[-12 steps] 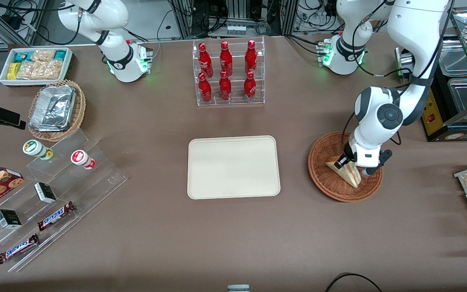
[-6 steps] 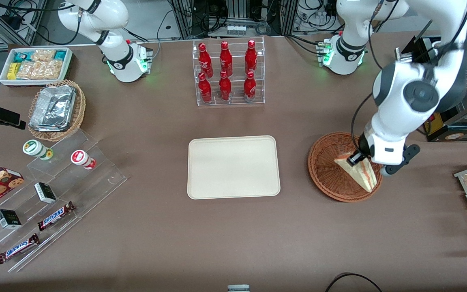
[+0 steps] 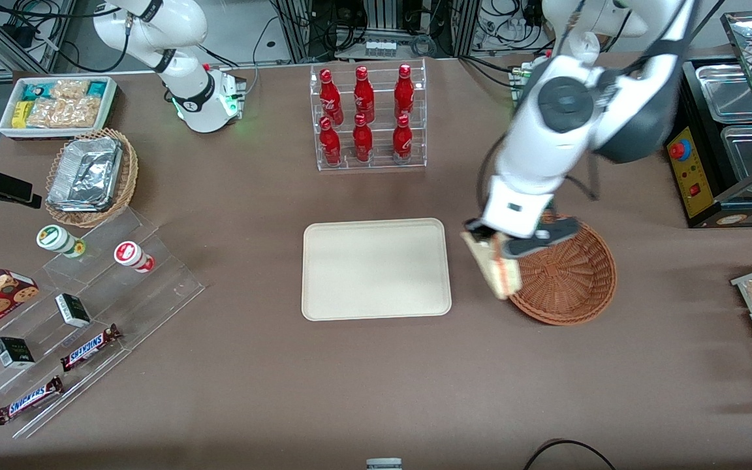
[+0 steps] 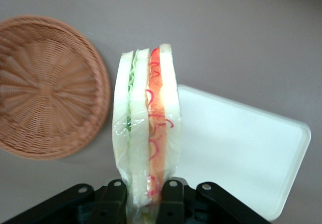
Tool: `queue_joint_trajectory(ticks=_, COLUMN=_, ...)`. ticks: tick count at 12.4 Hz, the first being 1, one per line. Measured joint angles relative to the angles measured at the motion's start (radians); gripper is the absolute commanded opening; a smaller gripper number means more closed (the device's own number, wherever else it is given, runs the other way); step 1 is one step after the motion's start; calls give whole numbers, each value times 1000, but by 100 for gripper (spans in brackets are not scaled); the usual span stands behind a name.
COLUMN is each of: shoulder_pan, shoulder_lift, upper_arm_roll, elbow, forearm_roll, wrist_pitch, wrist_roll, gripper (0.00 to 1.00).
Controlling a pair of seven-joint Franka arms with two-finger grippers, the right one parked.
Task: Place sandwich from basket to tray
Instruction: 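Lift the sandwich and carry it with the left gripper over the cream tray, then lower the sandwich onto the tray and open the left gripper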
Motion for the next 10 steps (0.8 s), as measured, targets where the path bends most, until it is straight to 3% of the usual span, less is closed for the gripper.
queue_joint_trajectory(ticks=5, shoulder_pan=-173, shoulder_lift=206, upper_arm_roll=0, elbow=103, forearm_roll=4, wrist_pitch=19, wrist_roll=29, gripper=0)
queue_joint_trajectory(ticks=10, shoulder_pan=-264, shoulder_lift=397, upper_arm_roll=0, elbow=168, forearm_roll=57, wrist_pitch=200, wrist_roll=42, gripper=0)
